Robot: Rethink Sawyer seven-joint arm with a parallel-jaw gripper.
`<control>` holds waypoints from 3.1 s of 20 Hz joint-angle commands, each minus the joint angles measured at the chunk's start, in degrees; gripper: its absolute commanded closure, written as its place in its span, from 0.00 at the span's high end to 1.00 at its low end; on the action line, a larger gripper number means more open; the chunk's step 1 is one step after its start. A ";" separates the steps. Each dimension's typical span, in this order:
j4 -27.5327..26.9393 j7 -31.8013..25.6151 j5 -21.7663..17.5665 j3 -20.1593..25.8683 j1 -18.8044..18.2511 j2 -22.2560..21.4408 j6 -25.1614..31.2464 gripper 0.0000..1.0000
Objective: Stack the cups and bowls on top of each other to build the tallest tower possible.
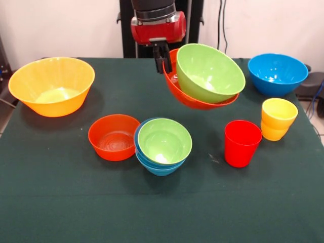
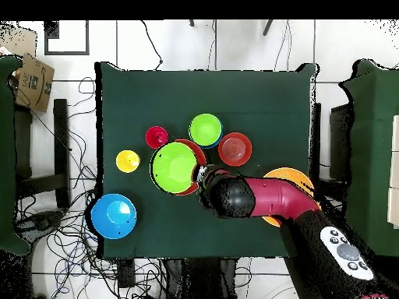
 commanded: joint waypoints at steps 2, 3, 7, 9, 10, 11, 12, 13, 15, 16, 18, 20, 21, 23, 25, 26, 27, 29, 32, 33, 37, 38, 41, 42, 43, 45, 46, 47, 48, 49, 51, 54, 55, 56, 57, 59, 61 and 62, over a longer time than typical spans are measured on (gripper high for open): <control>-5.75 -7.48 1.09 5.92 -0.95 2.96 12.25 0.00; -6.49 -7.72 0.44 5.41 -0.47 2.64 13.33 0.00; -9.66 -9.23 -1.34 4.74 0.03 2.51 17.37 0.00; -9.53 -8.89 -1.76 4.98 -0.25 2.58 17.38 0.00; -9.38 -8.66 -2.03 5.09 -0.38 2.58 17.21 0.00; -9.42 -8.61 -2.10 5.28 -0.50 2.55 17.44 0.00; -9.45 -8.56 -2.17 5.48 -0.63 2.52 17.66 0.00; -9.71 -8.70 -2.14 5.70 -0.77 2.46 18.21 0.00; -10.53 -9.26 -2.14 5.99 -0.98 2.46 19.47 0.00; -10.67 -9.31 -2.27 6.02 -1.01 2.50 19.60 0.00; -11.74 -9.79 -2.85 5.87 -0.87 2.76 20.47 0.00; -13.95 -10.88 -4.00 5.42 -0.46 3.44 21.87 0.00; -14.17 -10.97 -4.15 5.39 -0.46 3.51 22.04 0.00; -15.23 -11.56 -4.85 5.16 -0.36 3.86 22.67 0.00; -15.49 -11.75 -5.17 5.25 -0.51 4.05 22.92 0.00; -16.25 -12.42 -5.81 5.24 -0.76 4.56 23.19 0.00; -16.56 -12.57 -6.22 5.28 -0.88 4.70 23.25 0.00; -16.66 -12.53 -6.55 5.42 -0.97 4.87 23.32 0.00; -16.81 -12.63 -6.68 5.81 -1.33 4.80 23.82 0.00; -16.70 -12.64 -6.65 5.94 -1.48 4.65 23.95 0.00; -16.75 -12.71 -6.49 6.36 -1.73 4.44 24.28 0.00; -16.93 -12.80 -6.51 6.42 -1.79 4.51 24.42 0.00; -18.05 -13.23 -6.38 6.64 -1.66 4.74 25.51 0.00; -18.56 -13.48 -6.35 6.74 -1.63 4.83 26.08 0.00; -19.17 -13.83 -6.32 6.88 -1.60 4.89 26.83 0.00; -20.14 -14.20 -6.31 7.09 -1.49 5.14 27.85 0.00; -20.50 -14.23 -6.43 7.12 -1.42 5.29 28.11 0.00; -21.19 -14.37 -6.71 7.10 -1.23 5.66 28.40 0.00; -21.62 -14.55 -6.92 7.17 -1.21 5.95 28.58 0.00; -22.24 -14.71 -7.23 7.20 -1.16 6.51 28.62 0.00; -23.03 -14.94 -7.55 7.37 -1.17 7.06 28.85 0.00; -25.73 -15.95 -7.93 7.62 -0.89 8.32 30.48 0.00; -26.23 -16.03 -8.02 7.66 -0.81 8.51 30.85 0.00; -27.25 -16.24 -8.19 7.74 -0.50 8.96 31.42 0.00; -28.27 -16.34 -8.50 7.81 -0.14 9.64 31.64 0.00; -29.62 -15.91 -9.08 7.85 0.54 10.61 31.73 0.00; -30.84 -15.57 -9.62 7.94 1.07 11.56 31.86 0.00; -31.20 -15.55 -9.91 8.02 1.20 11.87 31.83 0.00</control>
